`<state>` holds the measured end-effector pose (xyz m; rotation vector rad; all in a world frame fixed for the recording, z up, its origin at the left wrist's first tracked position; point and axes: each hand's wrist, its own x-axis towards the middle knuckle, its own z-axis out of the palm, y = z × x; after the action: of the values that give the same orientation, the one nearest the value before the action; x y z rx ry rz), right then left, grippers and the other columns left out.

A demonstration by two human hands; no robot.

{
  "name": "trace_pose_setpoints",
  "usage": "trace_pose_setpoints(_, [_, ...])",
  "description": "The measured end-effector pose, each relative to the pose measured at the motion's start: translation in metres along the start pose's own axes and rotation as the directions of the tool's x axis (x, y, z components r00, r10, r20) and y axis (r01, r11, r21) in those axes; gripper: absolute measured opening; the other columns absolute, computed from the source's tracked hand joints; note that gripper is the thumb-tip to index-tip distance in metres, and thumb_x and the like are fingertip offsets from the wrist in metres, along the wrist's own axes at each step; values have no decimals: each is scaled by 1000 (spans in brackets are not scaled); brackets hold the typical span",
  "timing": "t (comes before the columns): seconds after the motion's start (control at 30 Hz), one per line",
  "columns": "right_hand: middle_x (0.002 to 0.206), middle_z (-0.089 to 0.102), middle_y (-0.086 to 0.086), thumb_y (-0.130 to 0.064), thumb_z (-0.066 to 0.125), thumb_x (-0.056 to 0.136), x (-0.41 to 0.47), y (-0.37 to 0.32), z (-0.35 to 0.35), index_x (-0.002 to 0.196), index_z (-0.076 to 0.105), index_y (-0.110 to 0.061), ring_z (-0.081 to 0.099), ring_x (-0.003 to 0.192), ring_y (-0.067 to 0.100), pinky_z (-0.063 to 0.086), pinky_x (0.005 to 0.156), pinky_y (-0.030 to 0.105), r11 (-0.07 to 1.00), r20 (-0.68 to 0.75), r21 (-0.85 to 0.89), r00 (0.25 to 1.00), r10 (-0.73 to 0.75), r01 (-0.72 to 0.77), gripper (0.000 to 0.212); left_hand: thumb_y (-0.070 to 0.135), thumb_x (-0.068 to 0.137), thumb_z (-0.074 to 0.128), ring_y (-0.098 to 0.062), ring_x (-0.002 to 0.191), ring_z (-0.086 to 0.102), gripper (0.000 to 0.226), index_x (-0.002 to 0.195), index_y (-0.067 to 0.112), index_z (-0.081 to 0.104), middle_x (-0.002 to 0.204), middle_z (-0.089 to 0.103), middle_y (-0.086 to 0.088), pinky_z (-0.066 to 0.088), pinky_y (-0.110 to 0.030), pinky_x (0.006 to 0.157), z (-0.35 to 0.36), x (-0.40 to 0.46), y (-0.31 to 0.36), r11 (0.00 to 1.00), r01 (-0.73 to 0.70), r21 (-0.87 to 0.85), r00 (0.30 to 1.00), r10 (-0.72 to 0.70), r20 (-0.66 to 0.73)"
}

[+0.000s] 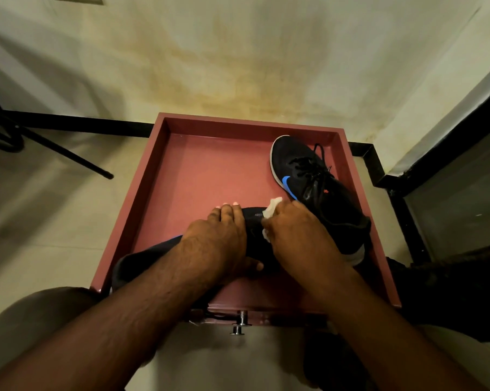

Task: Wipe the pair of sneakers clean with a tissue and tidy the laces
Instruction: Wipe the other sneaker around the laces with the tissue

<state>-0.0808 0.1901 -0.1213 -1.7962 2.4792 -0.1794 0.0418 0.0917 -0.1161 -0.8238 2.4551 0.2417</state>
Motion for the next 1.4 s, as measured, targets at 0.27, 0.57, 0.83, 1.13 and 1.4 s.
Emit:
trace_pose_setpoints(0.27, [83,71,-8,-25,76,87,-14,13,-25,90,77,-26,68,76,8,60,79,34,939,-42,322,989,140,-119,4,77,87,53,-33,159,4,125,159,0,-14,170,-3,-20,28,-52,122,1,5,0,1000,-7,3,1000,7,18])
trace_pose_setpoints(0.57, [120,69,3,-12,50,101,2,-1,-14,121,72,-16,63,114,27,50,88,33,992,133,9,983,-125,125,30,78,87,51,-32,159,6,124,160,0,-11,171,-1,-19,28,-50,123,2,4,0,999,-13,29,1000,13,2])
trace_pose_setpoints(0.83, [109,65,3,-15,70,94,-5,1,-6,125,68,-18,67,94,22,59,84,39,965,-204,260,979,25,30,31,78,87,51,-32,159,4,124,160,1,-13,171,-2,-18,28,-51,123,3,4,-2,1000,-16,13,1000,16,7])
trace_pose_setpoints(1.13, [142,61,7,-20,55,100,0,-7,6,139,62,-17,56,133,27,48,110,39,991,67,27,989,-131,129,40,77,88,51,-34,158,6,123,160,-1,-11,170,-1,-21,27,-52,123,2,5,-1,1000,-24,18,1000,24,15])
trace_pose_setpoints(1.4, [92,77,-9,-19,83,85,-8,11,-17,105,81,-29,73,81,4,62,80,24,790,12,587,978,210,-177,22,77,87,53,-33,159,5,125,160,-1,-13,170,-2,-21,26,-51,123,2,5,-2,1000,-18,11,1000,18,9])
